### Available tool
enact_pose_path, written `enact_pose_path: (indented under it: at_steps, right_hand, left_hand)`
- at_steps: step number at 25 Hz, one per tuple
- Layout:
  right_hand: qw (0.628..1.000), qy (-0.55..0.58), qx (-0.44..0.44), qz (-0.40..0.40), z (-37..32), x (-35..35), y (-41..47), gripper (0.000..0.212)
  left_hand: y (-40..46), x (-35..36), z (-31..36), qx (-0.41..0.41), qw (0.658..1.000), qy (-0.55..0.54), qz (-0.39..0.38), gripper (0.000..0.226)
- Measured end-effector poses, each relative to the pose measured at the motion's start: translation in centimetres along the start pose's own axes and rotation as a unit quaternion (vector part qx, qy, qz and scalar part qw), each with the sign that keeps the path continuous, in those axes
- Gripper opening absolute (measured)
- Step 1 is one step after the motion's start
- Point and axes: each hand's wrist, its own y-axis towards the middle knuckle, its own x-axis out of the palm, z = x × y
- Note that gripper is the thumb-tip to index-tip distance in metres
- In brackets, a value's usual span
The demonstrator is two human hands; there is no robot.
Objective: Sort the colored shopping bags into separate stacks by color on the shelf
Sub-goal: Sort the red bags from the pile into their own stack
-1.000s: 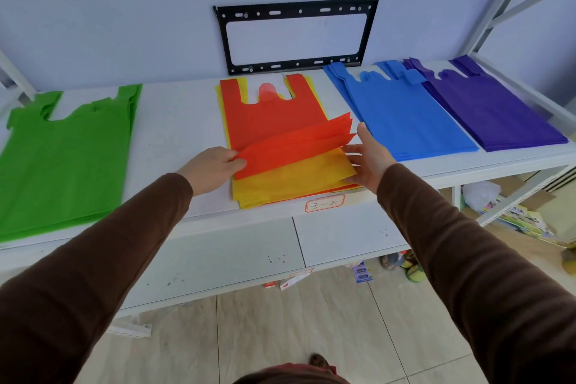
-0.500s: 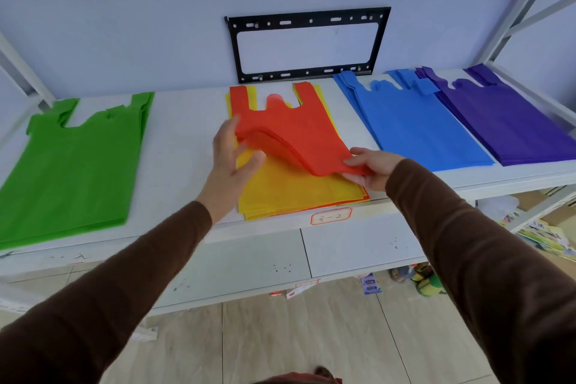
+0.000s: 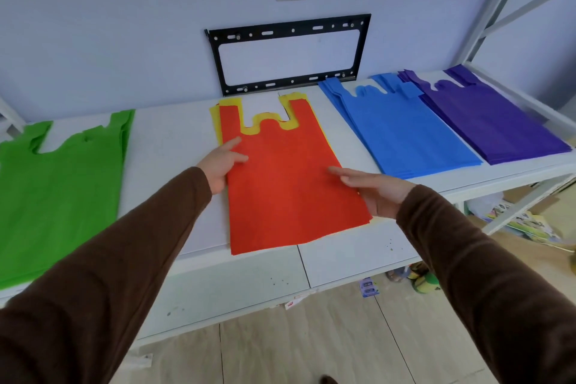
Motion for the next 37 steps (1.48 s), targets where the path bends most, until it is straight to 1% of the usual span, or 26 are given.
enact_pose_path:
  at_steps: [1,2,4,6,8,10,13,15,18,21,25,28,31,34,37]
  right_hand:
    - [0.999,0.01,-0.01,0.038,0.0,0.3,0.7,0.047]
    - [0.996,-0.008,-0.022,0.08,0.0,0.7,1.6,0.05]
    - [0.985,-0.103,-0.041,0.135,0.0,2.3,2.2,0.061]
    - [0.964,-0.198,-0.07,0.161,0.1,3.8,1.4,0.069]
    - [0.949,-0.238,-0.119,0.17,1.0,5.1,-0.9,0.072]
    - [0.944,-0.241,-0.164,0.153,3.1,6.7,-4.4,0.074]
    - [0.948,-0.219,-0.194,0.124,9.6,9.3,-10.1,0.076]
    - [0.951,-0.215,-0.191,0.116,14.9,10.6,-13.1,0.078]
    - [0.961,-0.207,-0.155,0.099,22.3,12.3,-15.6,0.08]
    - [0.961,-0.24,-0.104,0.088,27.7,14.5,-16.1,0.079]
    - [0.983,-0.174,-0.018,0.056,33.2,17.6,-14.7,0.079]
    - [0.985,-0.166,0.022,0.042,34.8,20.0,-11.9,0.078]
    - [0.983,-0.175,0.026,0.052,34.3,22.4,-7.4,0.078]
    - [0.977,-0.197,0.009,0.083,32.3,25.1,-0.3,0.08]
    - [0.97,-0.216,-0.04,0.102,29.3,27.6,7.8,0.081]
  left_hand:
    - [0.0,0.1,-0.1,0.004,1.0,0.02,0.0,0.071]
    - [0.0,0.1,-0.3,0.011,0.999,0.049,0.002,0.072]
    - [-0.6,0.0,-0.5,0.059,0.991,0.116,0.009,0.076]
    - [-2.1,-0.3,-0.4,0.126,0.979,0.158,0.028,0.081]
    - [-5.0,-1.0,-0.9,0.189,0.965,0.175,0.037,0.083]
    - [-9.4,-1.6,-2.2,0.238,0.952,0.191,0.038,0.084]
    - [-17.1,-1.8,-7.5,0.276,0.936,0.215,0.041,0.084]
    - [-21.6,-1.9,-12.3,0.265,0.938,0.218,0.039,0.087]
    - [-27.1,-2.4,-19.9,0.203,0.956,0.211,0.03,0.092]
    - [-30.1,-3.5,-25.6,0.142,0.963,0.225,0.036,0.095]
    - [-31.5,-6.5,-32.0,0.06,0.97,0.234,0.037,0.094]
    - [-30.6,-9.5,-35.0,-0.009,0.979,0.198,0.039,0.092]
    - [-27.4,-13.8,-36.4,-0.047,0.986,0.154,0.042,0.091]
    - [-21.9,-19.5,-35.4,-0.05,0.988,0.137,0.044,0.093]
    - [-14.9,-25.1,-32.4,-0.014,0.987,0.148,0.065,0.092]
